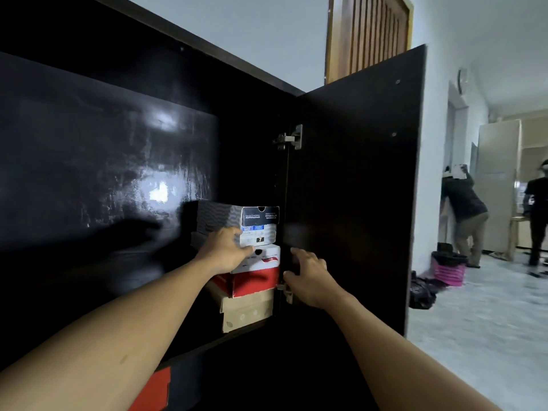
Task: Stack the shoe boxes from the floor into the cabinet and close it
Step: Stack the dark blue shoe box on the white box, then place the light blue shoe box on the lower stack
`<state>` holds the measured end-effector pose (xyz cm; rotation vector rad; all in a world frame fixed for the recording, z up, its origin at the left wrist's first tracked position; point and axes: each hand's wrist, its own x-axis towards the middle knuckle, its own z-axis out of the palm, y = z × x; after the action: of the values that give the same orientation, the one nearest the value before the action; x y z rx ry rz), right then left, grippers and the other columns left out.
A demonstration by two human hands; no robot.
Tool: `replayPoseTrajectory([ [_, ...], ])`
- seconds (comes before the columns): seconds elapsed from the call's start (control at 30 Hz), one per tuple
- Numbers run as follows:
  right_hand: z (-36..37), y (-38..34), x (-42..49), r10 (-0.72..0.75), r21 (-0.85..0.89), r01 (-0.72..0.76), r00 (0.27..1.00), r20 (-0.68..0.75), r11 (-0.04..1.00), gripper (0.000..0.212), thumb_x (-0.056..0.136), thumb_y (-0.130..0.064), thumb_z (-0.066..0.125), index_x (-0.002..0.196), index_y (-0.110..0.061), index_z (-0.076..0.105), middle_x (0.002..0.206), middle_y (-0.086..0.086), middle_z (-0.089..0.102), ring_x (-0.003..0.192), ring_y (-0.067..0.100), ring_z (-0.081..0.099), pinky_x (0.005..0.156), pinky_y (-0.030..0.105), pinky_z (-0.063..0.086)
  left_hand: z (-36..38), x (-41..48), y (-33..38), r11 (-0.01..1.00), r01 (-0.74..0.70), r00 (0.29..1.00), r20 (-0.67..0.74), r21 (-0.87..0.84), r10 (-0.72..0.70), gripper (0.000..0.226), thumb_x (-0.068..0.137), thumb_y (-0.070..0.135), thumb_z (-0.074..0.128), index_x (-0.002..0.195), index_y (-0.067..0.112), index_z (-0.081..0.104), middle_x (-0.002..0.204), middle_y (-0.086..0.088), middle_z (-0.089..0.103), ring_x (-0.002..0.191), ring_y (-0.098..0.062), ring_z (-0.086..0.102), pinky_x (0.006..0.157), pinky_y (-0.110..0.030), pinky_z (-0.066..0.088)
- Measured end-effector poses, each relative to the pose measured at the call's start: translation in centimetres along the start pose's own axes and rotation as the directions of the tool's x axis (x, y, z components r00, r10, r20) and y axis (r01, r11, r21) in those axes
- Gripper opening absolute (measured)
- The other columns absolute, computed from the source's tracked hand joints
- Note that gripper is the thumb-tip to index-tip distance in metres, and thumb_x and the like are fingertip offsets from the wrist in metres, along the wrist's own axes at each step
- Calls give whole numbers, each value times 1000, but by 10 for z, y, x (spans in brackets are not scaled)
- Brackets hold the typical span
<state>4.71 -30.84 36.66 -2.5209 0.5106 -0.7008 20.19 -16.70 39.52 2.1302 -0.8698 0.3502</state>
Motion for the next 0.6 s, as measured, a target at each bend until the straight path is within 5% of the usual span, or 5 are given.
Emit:
replayPoseTrajectory([
  [0.27,-67,19,-153,115,-141,-117,993,-23,983,67,99,-40,53,156,-19,24,158,11,31,144,36,27,117,42,24,9,-119,62,994,-73,973,226,77,54,64,74,54,76,129,25,61,131,-1,62,117,-21,61,100,-35,49],
  [0.6,-133,81,-338,365,-201,-384,922,-129,901,69,97,-41,55,155,-16,26,157,13,33,143,35,33,115,48,32,57,-279,163,965,-261,848,478,-1,229,74,75,64,72,135,24,55,136,-4,59,116,-26,61,96,-41,52],
])
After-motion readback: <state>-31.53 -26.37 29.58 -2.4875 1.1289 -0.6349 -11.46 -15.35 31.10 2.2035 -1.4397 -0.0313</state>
